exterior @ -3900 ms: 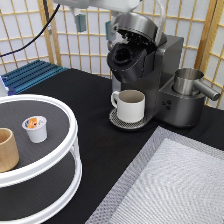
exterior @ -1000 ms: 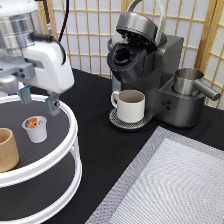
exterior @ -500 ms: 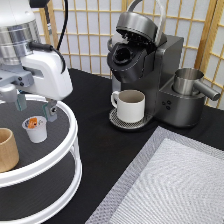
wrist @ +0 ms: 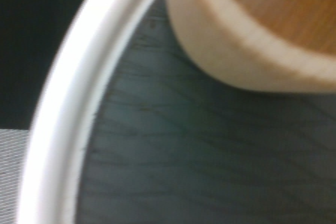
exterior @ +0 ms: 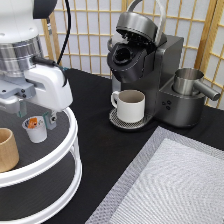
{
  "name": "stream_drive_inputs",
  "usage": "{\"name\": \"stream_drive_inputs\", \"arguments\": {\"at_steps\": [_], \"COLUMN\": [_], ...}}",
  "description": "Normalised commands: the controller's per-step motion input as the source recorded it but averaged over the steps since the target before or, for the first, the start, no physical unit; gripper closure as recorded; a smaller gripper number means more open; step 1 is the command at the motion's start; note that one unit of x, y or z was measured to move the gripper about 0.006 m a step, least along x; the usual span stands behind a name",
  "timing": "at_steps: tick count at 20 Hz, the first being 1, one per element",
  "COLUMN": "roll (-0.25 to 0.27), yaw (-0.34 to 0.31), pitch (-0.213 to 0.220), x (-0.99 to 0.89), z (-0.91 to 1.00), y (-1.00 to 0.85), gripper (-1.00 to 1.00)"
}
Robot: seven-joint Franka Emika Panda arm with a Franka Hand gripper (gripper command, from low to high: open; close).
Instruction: Make coffee
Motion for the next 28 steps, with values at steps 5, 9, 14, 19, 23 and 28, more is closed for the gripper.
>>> {"name": "stream_drive_inputs", "arguments": {"at_steps": [5, 9, 14, 19, 23, 28], "roll": [0.0, -0.008, -0.009, -0.004, -0.002, 0.0], "yaw": [0.02, 0.034, 0.031, 0.028, 0.032, 0.044], "pitch": [-0.054, -0.042, -0.037, -0.045, -0.043, -0.022], "x": [-0.26, -0.03, -0.02, 0.0, 0.0, 0.01], "z": [-0.29, -0.07, 0.04, 0.09, 0.04, 0.09], "y": [-0.14, 0.0, 0.0, 0.0, 0.0, 0.0], "gripper": [-1.0, -1.0, 1.0, 1.0, 1.0, 1.0]}}
